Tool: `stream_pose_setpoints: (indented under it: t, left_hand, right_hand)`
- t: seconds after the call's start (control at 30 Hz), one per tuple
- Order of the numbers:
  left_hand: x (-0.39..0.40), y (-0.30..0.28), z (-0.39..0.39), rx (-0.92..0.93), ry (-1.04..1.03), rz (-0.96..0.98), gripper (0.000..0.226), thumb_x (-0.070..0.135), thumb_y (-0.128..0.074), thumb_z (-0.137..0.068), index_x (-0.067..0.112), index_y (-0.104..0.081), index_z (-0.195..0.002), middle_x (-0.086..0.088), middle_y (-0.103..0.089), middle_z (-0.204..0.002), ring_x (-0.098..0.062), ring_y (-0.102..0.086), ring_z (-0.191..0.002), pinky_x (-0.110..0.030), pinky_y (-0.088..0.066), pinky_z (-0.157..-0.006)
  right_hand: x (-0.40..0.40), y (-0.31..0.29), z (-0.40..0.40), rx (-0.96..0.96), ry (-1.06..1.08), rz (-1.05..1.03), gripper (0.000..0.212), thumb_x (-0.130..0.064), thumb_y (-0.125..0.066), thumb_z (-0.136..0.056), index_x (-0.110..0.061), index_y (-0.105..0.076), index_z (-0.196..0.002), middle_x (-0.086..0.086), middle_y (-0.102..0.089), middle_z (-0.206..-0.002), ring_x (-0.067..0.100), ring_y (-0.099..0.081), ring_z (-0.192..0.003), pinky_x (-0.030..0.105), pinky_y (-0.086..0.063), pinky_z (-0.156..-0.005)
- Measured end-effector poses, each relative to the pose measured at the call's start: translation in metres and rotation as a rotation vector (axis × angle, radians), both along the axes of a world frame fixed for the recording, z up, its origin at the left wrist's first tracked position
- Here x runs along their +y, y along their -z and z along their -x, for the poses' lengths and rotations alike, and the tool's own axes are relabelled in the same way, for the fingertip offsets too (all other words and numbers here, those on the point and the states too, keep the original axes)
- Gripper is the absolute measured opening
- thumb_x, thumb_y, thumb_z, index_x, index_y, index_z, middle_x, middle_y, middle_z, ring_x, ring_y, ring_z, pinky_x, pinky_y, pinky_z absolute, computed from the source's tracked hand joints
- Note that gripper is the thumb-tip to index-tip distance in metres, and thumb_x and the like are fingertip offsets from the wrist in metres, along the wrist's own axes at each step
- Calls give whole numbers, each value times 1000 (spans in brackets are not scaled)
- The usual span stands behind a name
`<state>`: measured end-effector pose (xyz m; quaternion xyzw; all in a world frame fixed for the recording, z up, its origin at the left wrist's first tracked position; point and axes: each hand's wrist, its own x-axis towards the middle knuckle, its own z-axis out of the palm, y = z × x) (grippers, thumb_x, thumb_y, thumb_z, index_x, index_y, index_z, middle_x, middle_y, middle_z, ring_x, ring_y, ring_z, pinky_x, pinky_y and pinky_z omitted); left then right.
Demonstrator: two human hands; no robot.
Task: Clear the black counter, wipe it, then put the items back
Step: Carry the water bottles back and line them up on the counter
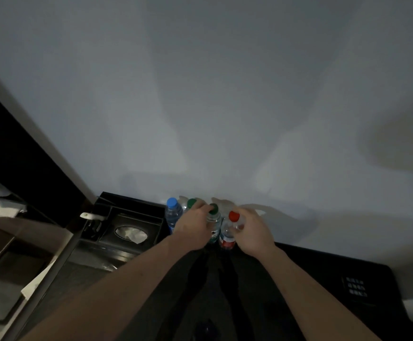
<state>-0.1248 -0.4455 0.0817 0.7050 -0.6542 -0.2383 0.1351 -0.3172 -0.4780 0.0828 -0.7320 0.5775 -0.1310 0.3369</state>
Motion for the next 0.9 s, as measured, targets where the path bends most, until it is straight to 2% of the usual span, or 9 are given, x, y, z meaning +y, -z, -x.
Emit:
stream_pose_setpoints:
  t: [0.13, 0.27, 0.43, 0.53, 0.63, 0.8, 0.9]
  left_hand:
    - [77, -23, -13, 52, -17, 48, 50, 31, -68, -93, 29, -56, -141, 12, -48, -144, -13, -55, -127, -32, -48, -107]
    - [181, -39, -39, -67, -31, 25, 57, 47, -65, -90, 37, -50, -145, 21, -43, -148, -6, -45, -134, -29, -39, -116]
    - [299, -35, -86, -121, -160, -58, 65, 66, -57, -85, 47, -44, -146, 28, -34, -151, -1, -40, -138, -30, -42, -114]
    - [341, -41, -106, -122, -193, -99, 70, 64, -61, -85, 50, -38, -149, 26, -29, -155, 0, -35, -139, -28, -40, -115]
    - [369, -52, -128, -120, -227, -101, 71, 63, -64, -87, 49, -37, -150, 26, -28, -156, -2, -35, -141, -29, -40, -115]
    - [428, -80, -179, -120, -313, 13, 60, 59, -65, -89, 49, -43, -145, 32, -31, -147, 3, -37, -135, -24, -39, -111]
    - [479, -87, -222, -96, -368, 30, 59, 56, -66, -91, 50, -44, -145, 35, -30, -146, 3, -36, -136, -25, -39, -112]
  right_hand:
    - [53, -22, 18, -119, 3, -34, 52, -28, -74, -94, -35, -55, -142, -14, -49, -141, -1, -57, -113, 25, -48, -105]
    - [113, -45, 20, -123, -101, -196, 51, -32, -68, -98, -45, -49, -143, -22, -43, -147, -1, -55, -120, 24, -45, -105]
    - [178, -62, -12, 6, -325, -322, 55, -41, -58, -103, -46, -37, -154, -23, -21, -165, 5, -32, -149, 33, -31, -123]
    - [214, -72, -36, 30, -401, -373, 59, -42, -57, -104, -46, -32, -156, -22, -14, -168, 6, -22, -154, 33, -26, -125]
    - [245, -82, -63, 55, -457, -387, 61, -44, -59, -102, -49, -30, -156, -24, -12, -168, 6, -23, -154, 36, -28, -124]
    - [292, -94, -124, 88, -549, -312, 69, -51, -60, -99, -50, -24, -158, -26, -9, -168, 6, -22, -154, 35, -28, -124]
    - [329, -101, -174, 97, -577, -277, 70, -53, -60, -99, -50, -23, -159, -26, -9, -168, 6, -21, -154, 35, -27, -124]
